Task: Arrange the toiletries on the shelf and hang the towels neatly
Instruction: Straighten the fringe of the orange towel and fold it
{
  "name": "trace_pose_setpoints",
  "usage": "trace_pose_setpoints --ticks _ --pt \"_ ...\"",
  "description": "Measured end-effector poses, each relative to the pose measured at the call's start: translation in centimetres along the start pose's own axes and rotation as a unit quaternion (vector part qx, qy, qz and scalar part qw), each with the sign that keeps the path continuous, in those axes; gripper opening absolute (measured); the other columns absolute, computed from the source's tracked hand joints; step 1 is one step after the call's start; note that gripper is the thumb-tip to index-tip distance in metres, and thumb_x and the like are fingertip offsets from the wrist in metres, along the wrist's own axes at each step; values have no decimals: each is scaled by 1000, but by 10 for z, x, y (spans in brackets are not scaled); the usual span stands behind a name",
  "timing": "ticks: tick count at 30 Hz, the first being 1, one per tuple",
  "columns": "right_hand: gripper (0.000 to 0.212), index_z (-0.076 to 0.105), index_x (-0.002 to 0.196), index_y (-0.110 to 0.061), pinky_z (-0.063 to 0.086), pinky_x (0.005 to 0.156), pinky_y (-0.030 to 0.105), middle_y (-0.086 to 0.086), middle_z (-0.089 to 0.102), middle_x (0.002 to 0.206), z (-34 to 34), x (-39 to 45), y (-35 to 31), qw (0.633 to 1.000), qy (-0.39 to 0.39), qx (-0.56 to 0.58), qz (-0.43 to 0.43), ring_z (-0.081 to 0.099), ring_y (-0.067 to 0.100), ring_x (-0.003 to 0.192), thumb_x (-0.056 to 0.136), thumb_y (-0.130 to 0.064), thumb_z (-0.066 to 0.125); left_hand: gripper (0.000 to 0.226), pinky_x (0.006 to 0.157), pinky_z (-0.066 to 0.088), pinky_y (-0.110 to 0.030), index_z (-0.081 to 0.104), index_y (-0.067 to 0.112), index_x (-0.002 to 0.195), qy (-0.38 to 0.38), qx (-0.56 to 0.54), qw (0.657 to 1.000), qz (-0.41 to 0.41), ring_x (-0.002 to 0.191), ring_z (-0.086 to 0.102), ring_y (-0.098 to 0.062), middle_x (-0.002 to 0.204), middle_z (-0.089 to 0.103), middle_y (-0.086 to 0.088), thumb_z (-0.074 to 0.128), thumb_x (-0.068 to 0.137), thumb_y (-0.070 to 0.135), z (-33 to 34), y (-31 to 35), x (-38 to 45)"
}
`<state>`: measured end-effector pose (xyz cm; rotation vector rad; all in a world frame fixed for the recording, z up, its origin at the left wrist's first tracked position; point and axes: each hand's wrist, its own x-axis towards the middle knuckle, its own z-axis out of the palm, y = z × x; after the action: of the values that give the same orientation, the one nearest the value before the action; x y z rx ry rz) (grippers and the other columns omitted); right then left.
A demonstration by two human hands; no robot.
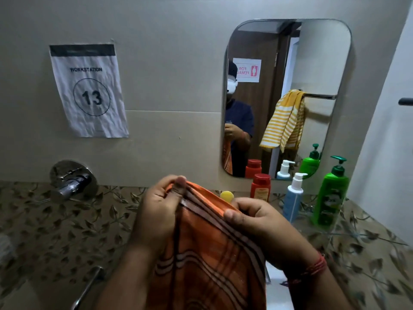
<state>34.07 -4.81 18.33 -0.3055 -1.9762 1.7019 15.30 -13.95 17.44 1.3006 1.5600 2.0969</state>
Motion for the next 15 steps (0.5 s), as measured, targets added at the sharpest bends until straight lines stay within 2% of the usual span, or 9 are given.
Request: trace_pose_setpoints --ticks 2,3,5,6,7,8,11,13,15 --pt "17 72 88 -11 53 67 28 8 66 84 -8 -9 8 996 -46 55 59 63 20 77 85 -28 72 41 85 54 -63 68 16 88 100 -89 990 -51 90 70 -40 92 73 -23 68 82 57 -18 -6 12" --pt "22 72 92 -8 53 69 28 11 66 87 -12 -12 13 994 -50 67 72 63 21 79 84 -29 73 41 86 55 -61 68 14 87 142 -119 981 -56 90 72 -41 92 74 -22 68 84 55 -27 -8 16" --pt "28 70 88 -10 51 69 28 12 63 85 -17 -17 16 996 -21 57 73 61 22 79 81 -37 74 27 79 57 -35 66 16 83 217 -54 975 -10 80 72 -20 79 75 3 65 93 41 -39 -8 21" --pt "28 69 83 -13 49 69 29 10 61 82 -18 -19 15 998 3 35 58 59 21 77 81 -40 73 12 78 55 -28 65 19 88 228 14 973 23 82 70 -12 78 72 11 63 95 29 -41 -5 20" --pt "27 67 77 -16 48 68 28 7 61 78 -17 -18 12 999 24 7 38 58 19 76 84 -42 70 7 85 54 -28 63 22 99 200 60 977 45 91 69 -13 87 70 12 63 96 16 -39 -5 19" --pt "27 67 74 -18 48 67 28 4 60 75 -14 -17 7 999 40 -26 16 58 17 74 86 -42 66 23 94 53 -33 59 21 112 142 77 985 53 101 67 -15 100 69 10 65 94 10 -32 -6 15" --pt "31 68 78 -19 51 71 37 -1 64 75 4 -8 -15 975 44 -208 -68 62 16 74 95 -41 57 62 100 51 -37 49 42 134 -129 70 989 28 120 61 -8 130 64 14 71 79 58 -5 1 -6" --pt "26 67 77 -29 49 66 33 -9 65 73 17 -3 -26 941 63 -309 -124 62 7 72 99 -38 55 55 101 51 -39 51 49 133 -270 66 960 16 121 62 -8 129 65 12 66 81 62 13 3 -19" --pt "30 63 72 -28 46 59 30 -8 63 67 24 -2 -31 921 107 -345 -145 61 7 67 99 -38 54 37 98 53 -44 58 45 126 -295 71 952 28 116 65 -12 121 69 8 59 89 48 23 6 -28"
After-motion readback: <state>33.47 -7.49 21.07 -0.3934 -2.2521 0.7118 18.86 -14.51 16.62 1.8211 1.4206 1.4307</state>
